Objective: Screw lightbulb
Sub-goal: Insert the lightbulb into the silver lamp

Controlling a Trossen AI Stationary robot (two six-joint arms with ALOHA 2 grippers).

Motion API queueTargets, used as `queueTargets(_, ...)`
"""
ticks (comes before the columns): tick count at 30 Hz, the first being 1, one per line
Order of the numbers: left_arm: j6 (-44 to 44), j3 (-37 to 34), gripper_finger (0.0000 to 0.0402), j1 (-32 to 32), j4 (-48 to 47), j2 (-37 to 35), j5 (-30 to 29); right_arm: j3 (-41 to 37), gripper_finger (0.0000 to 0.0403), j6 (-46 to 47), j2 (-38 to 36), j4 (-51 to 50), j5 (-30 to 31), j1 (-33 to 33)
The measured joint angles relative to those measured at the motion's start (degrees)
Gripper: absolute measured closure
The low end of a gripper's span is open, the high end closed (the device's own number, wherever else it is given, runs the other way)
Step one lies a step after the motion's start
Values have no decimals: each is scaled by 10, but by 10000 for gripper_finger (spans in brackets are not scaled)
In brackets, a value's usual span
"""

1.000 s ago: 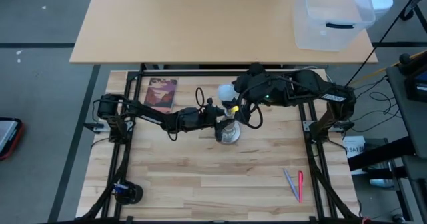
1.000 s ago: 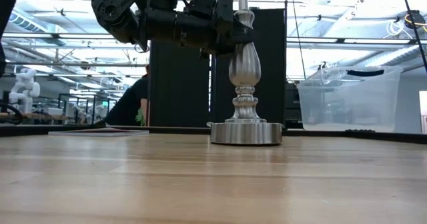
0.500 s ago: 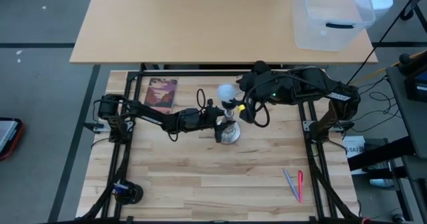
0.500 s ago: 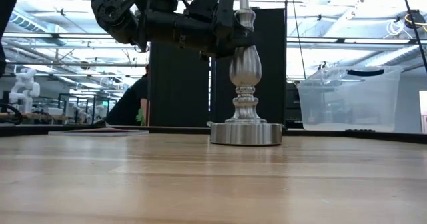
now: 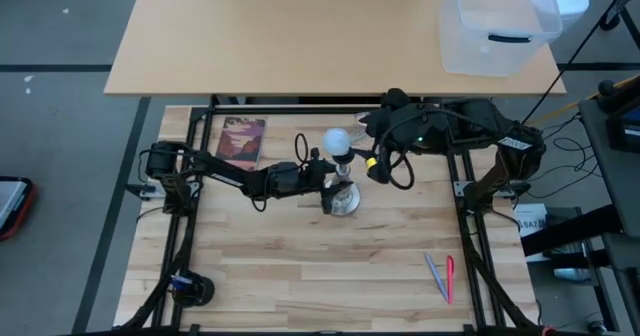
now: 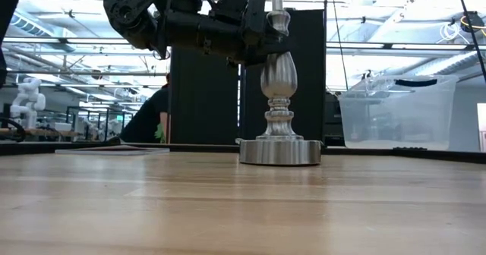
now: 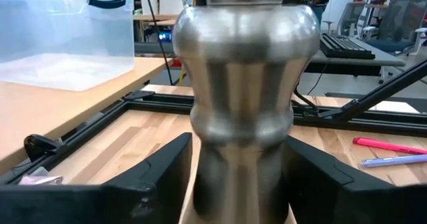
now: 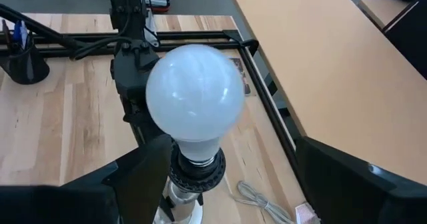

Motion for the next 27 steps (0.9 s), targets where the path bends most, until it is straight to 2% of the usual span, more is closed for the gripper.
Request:
queueTargets(14,1,0,93,-1,-61,-43,-23,0,90,-14,-35,-8,3,0)
queueTargets(27,14,0,88,-2,-165,-116,-30,0,89,-24,-43,-17,3,0)
